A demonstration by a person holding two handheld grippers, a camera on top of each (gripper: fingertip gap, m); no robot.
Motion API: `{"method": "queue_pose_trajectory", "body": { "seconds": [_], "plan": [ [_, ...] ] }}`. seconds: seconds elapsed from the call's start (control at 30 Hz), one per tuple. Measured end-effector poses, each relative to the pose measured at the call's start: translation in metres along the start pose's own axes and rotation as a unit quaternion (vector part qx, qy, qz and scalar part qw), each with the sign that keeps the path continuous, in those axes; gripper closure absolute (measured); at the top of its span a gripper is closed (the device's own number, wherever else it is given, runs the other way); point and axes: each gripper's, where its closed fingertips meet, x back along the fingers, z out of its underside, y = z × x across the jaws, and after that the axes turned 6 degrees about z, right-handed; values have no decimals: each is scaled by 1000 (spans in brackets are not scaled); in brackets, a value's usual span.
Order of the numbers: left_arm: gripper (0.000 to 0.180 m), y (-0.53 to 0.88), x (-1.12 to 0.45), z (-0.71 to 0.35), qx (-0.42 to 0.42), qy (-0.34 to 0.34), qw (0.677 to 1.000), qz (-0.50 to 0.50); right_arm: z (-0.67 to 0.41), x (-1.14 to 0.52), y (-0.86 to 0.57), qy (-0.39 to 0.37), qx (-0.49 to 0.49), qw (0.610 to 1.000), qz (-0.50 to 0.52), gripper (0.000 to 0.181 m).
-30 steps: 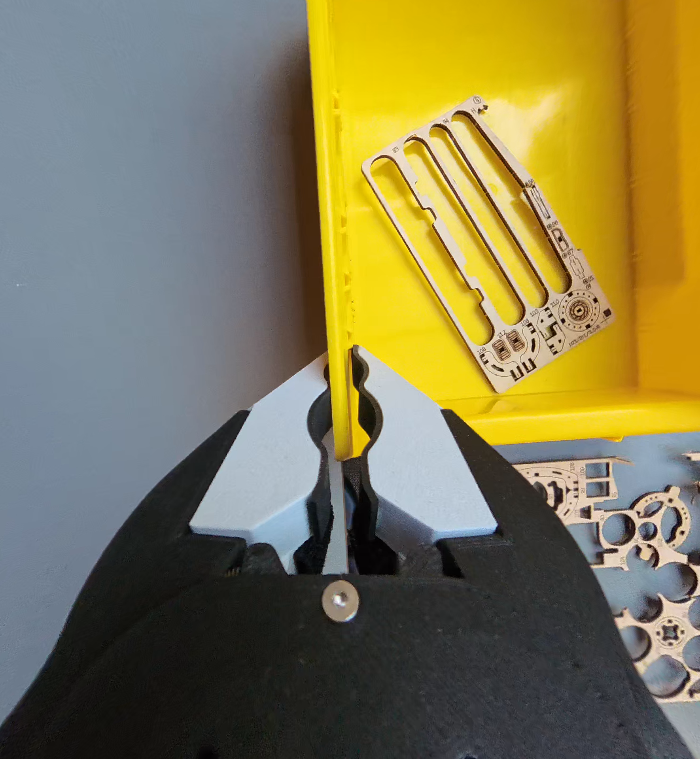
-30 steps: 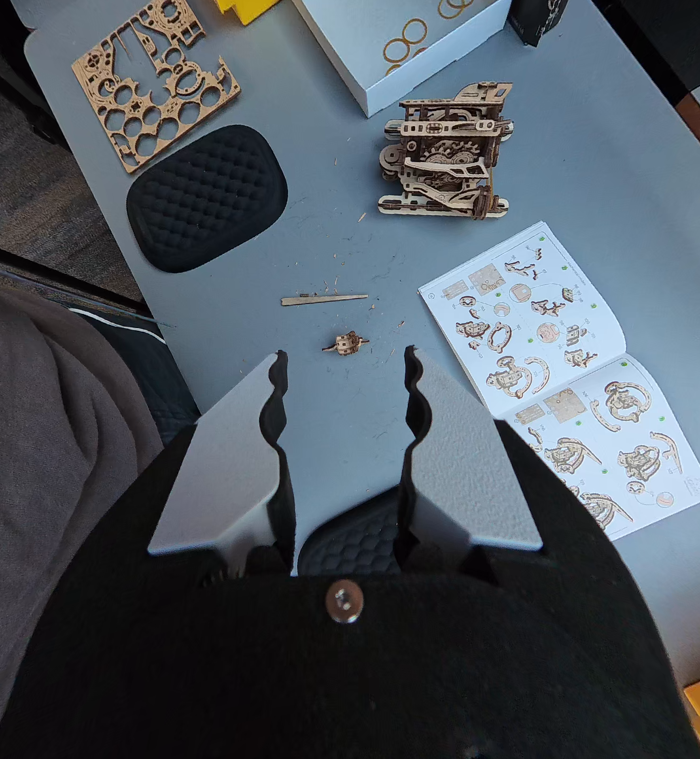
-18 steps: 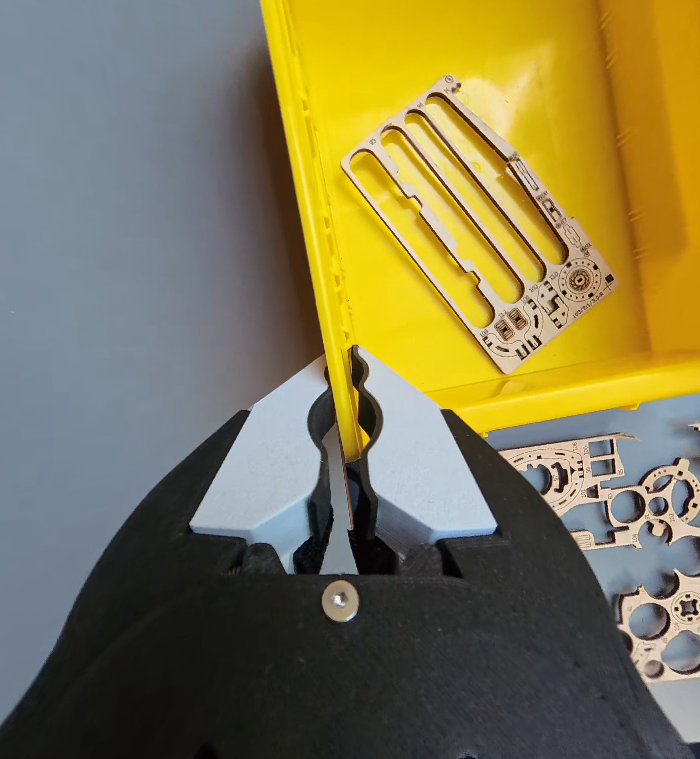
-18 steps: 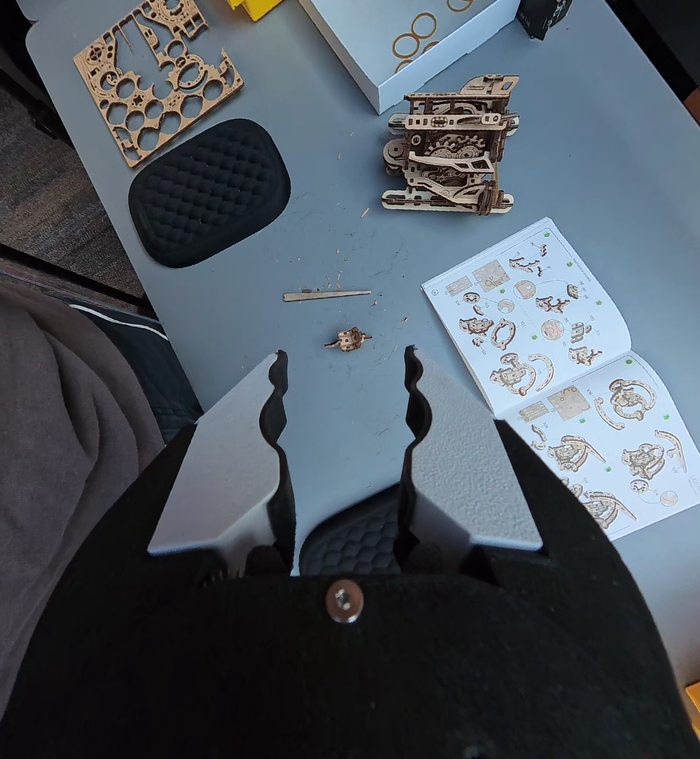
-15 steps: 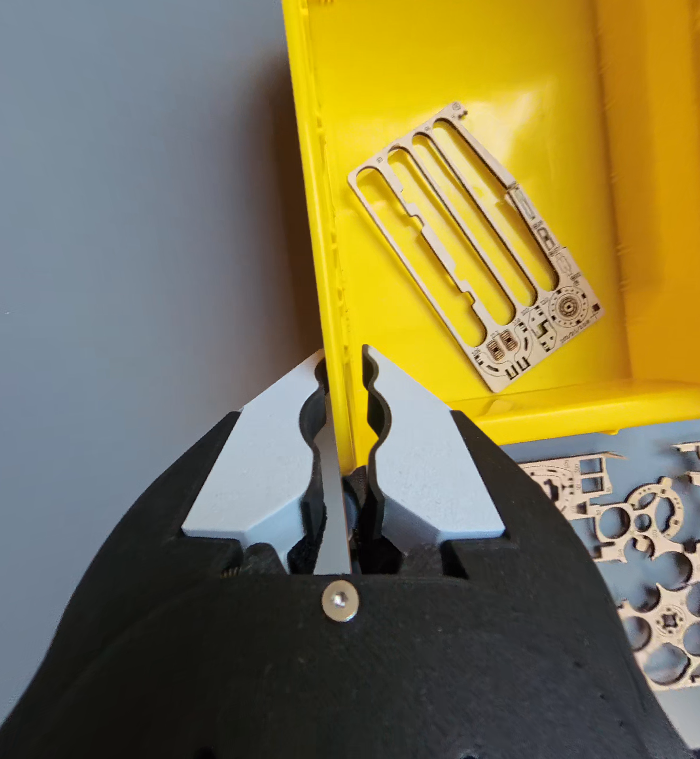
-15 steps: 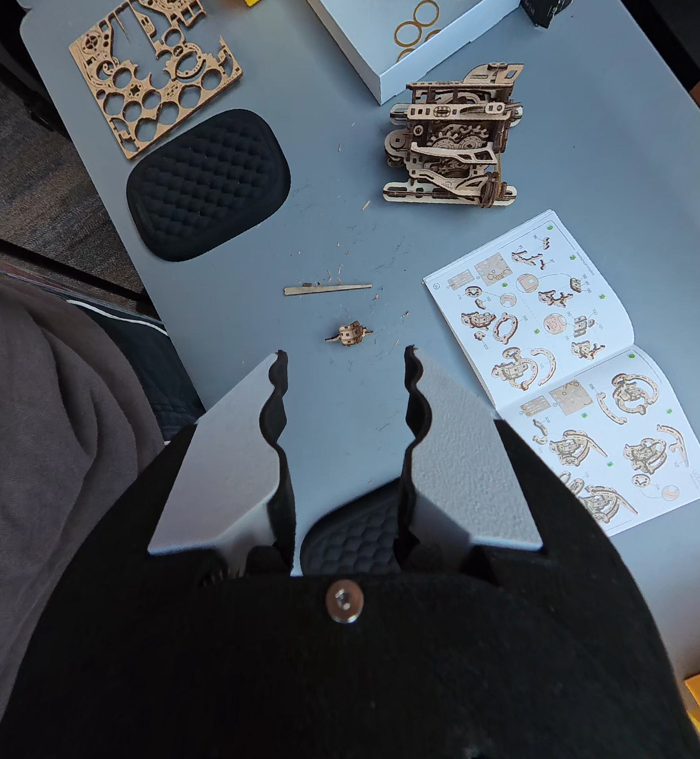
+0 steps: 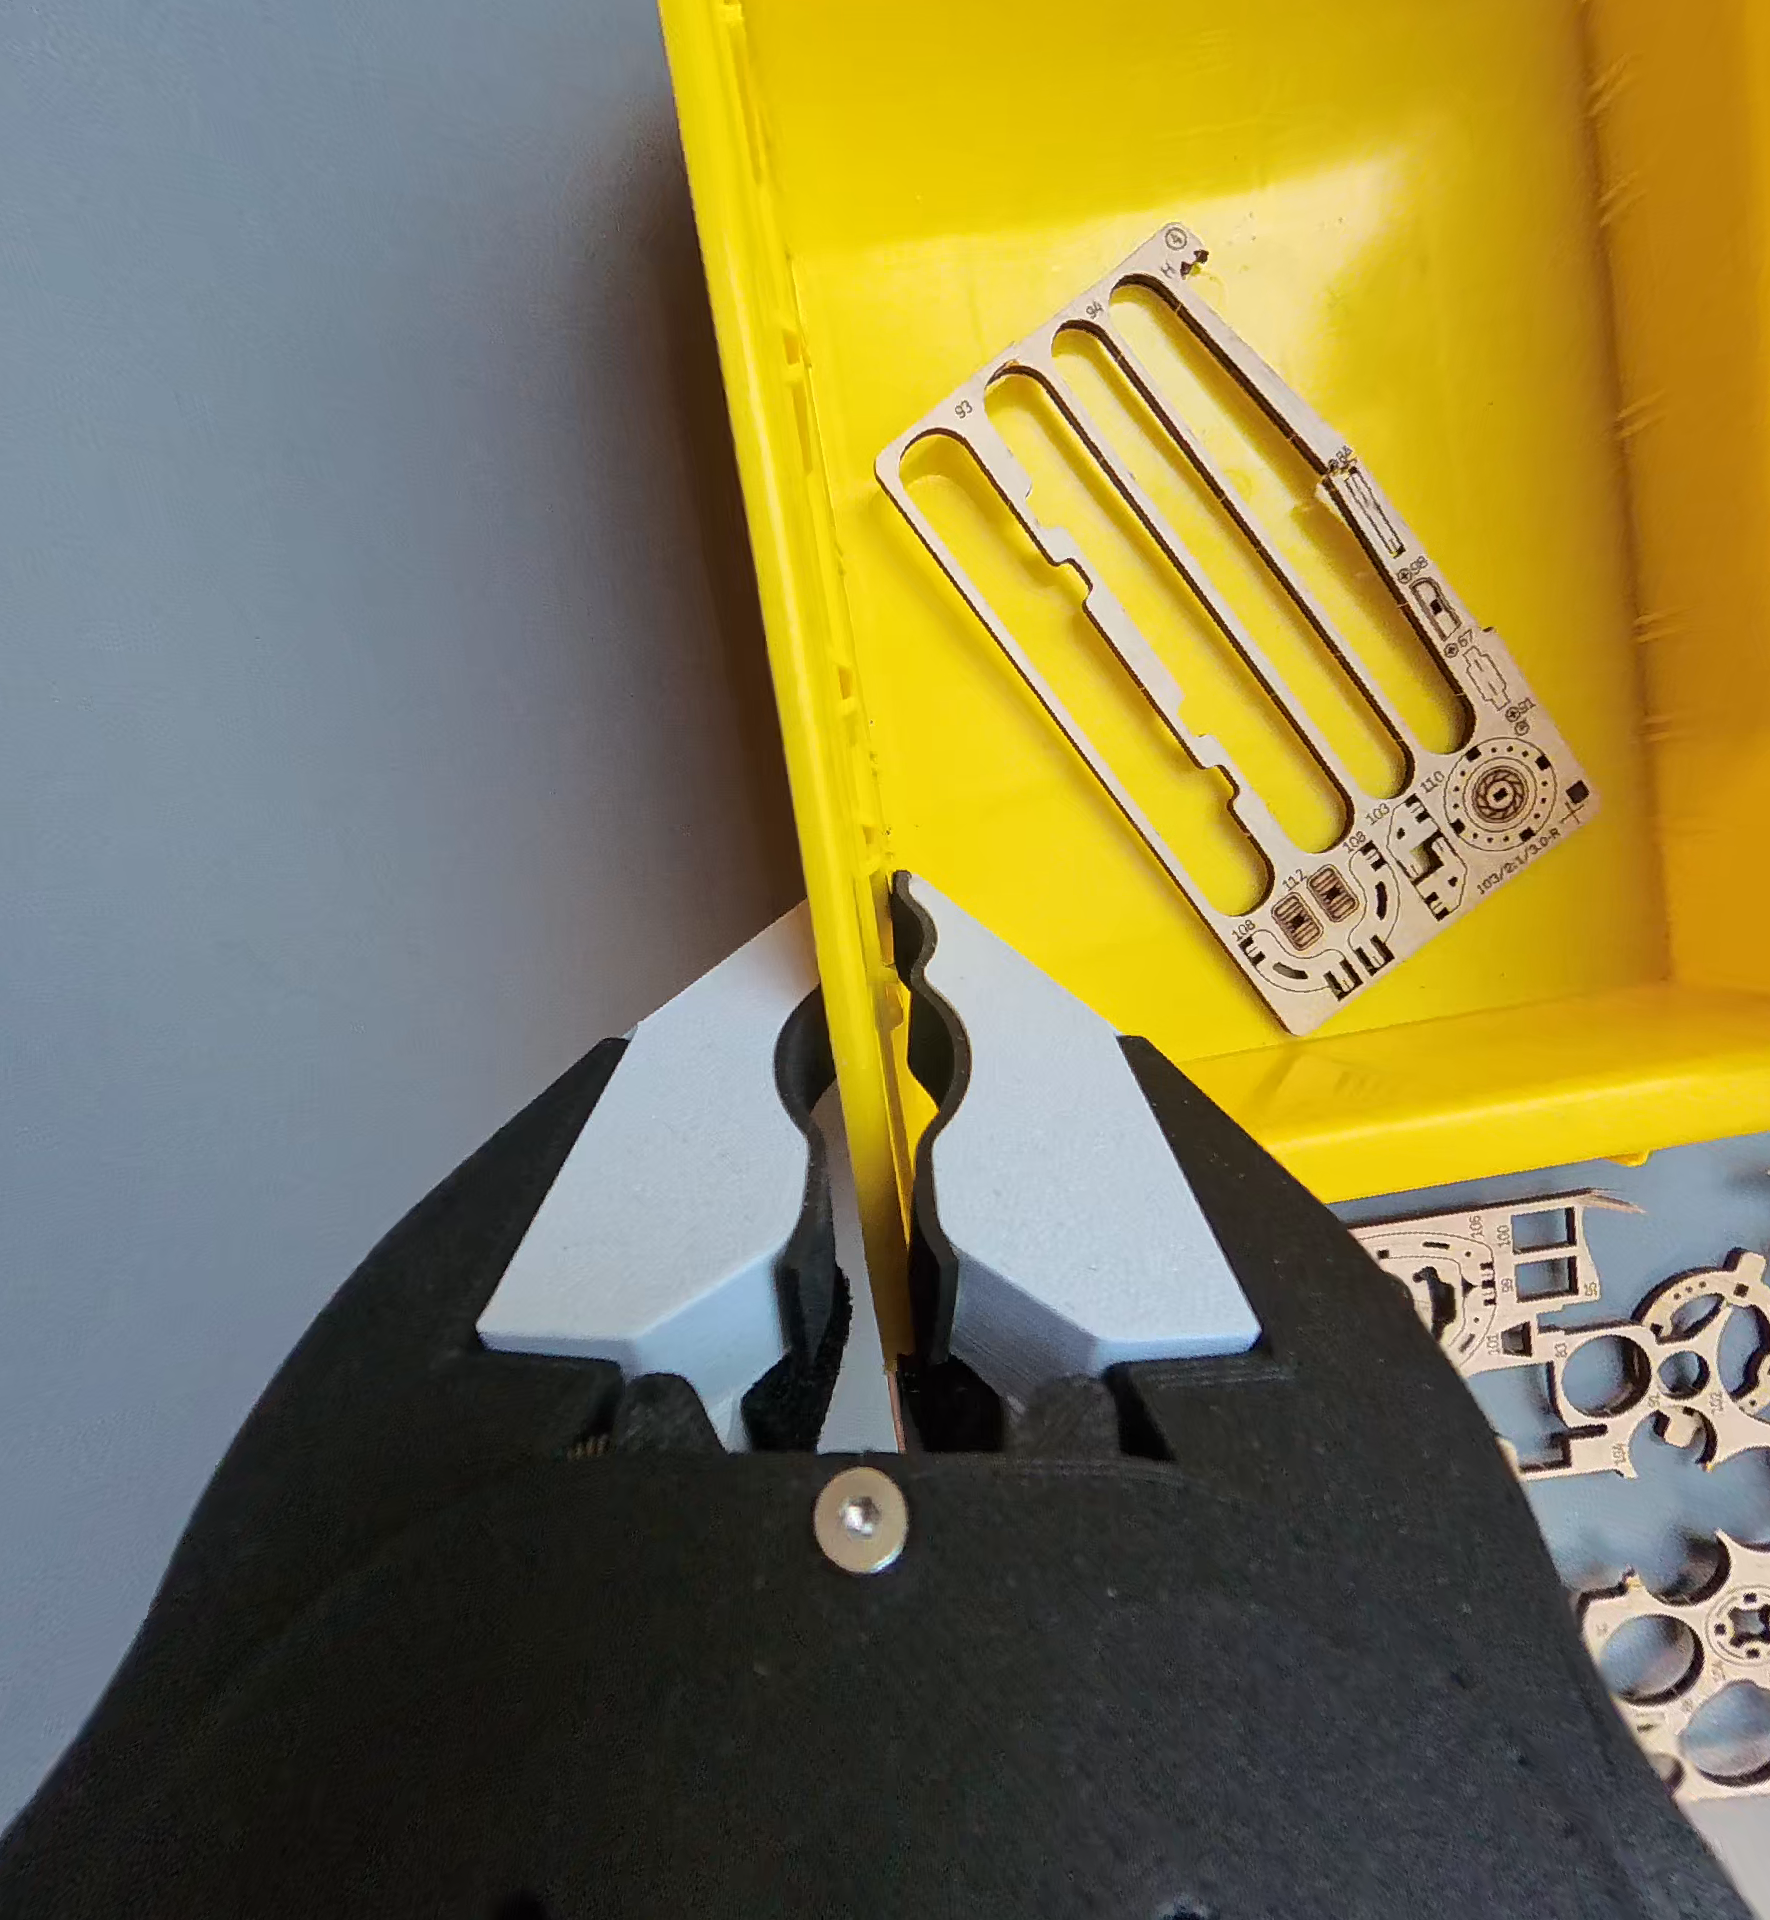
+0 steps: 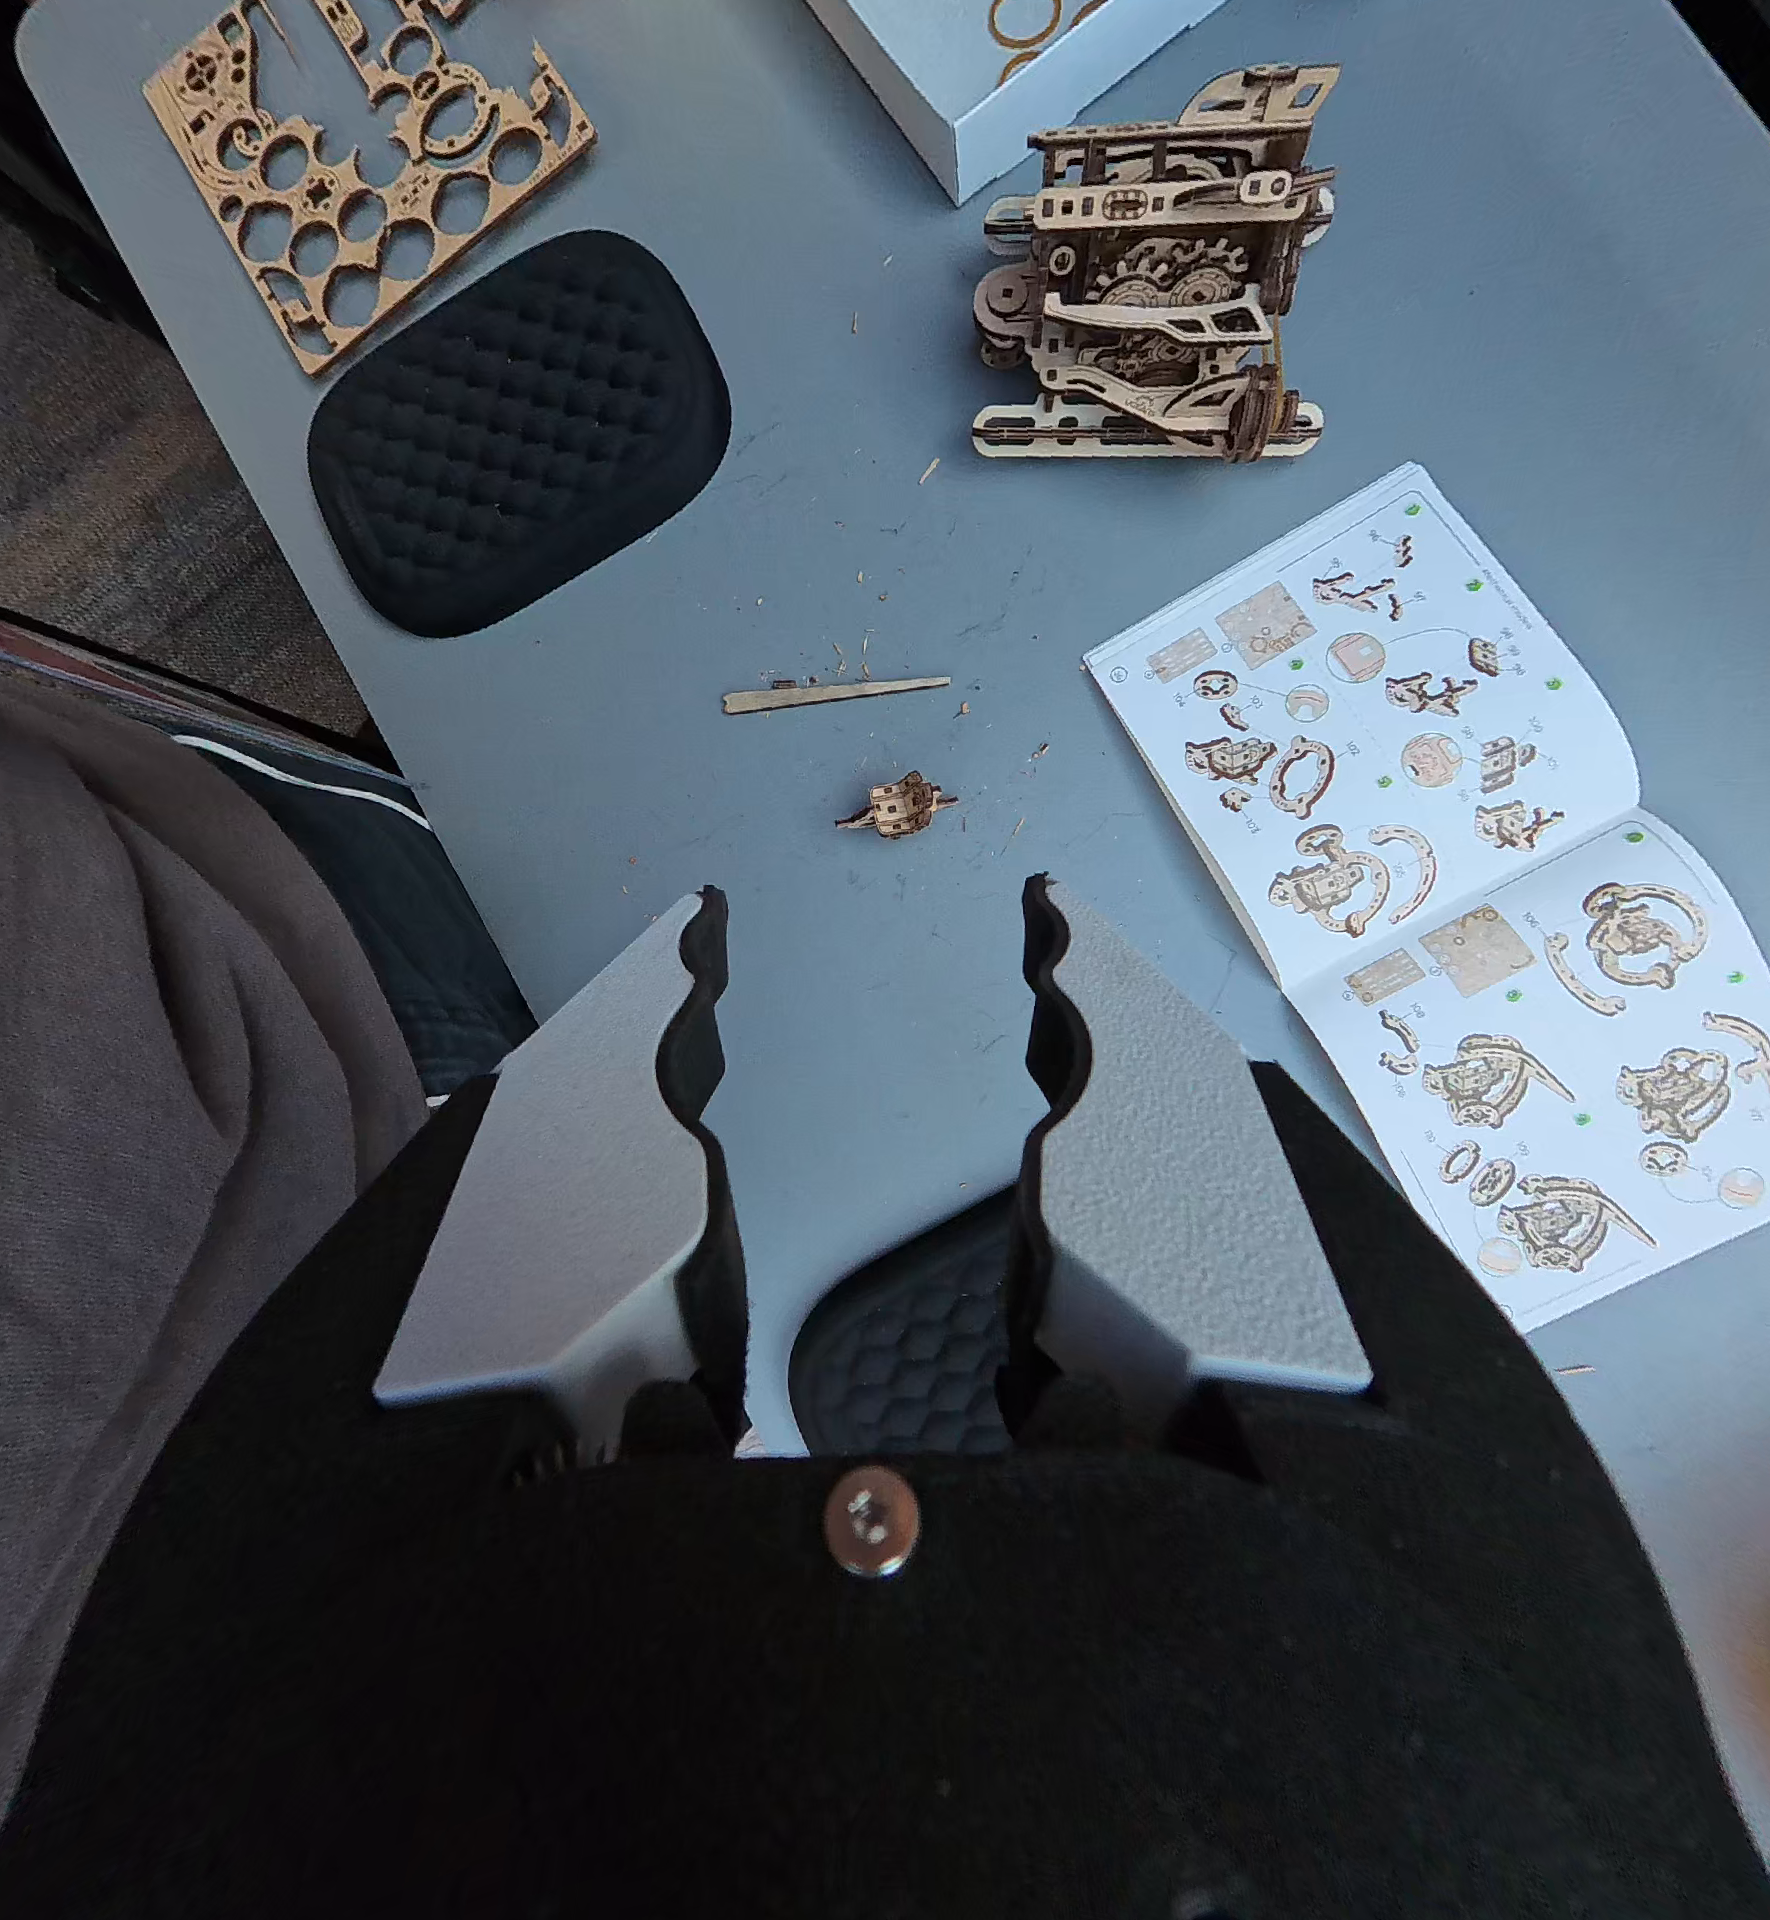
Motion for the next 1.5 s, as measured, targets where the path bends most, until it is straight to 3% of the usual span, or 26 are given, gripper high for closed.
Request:
{"method": "queue_pose_trajectory", "body": {
  "seconds": [1.07, 1.13, 1.3, 1.33, 1.5],
  "plan": [
    [175, -19, -1, 1, -26, 6, 1000, 3, 1, -4, 6, 2, 9, 1000, -13, 123],
    [150, -12, 3, 2, -28, 1, 999, -29, 1, -3, 6, 1, 9, 1000, -13, 123],
    [136, -7, 35, 1, 24, -66, 996, -57, 3, -4, 7, -5, 7, 1000, -17, 123],
    [128, -6, 45, 5, 45, -80, 994, -62, 2, -5, 7, -7, 7, 1000, -19, 123],
    [121, -31, 76, 40, 183, -145, 972, -3, -11, -12, 13, -26, 15, 999, -38, 123]
  ]
}}
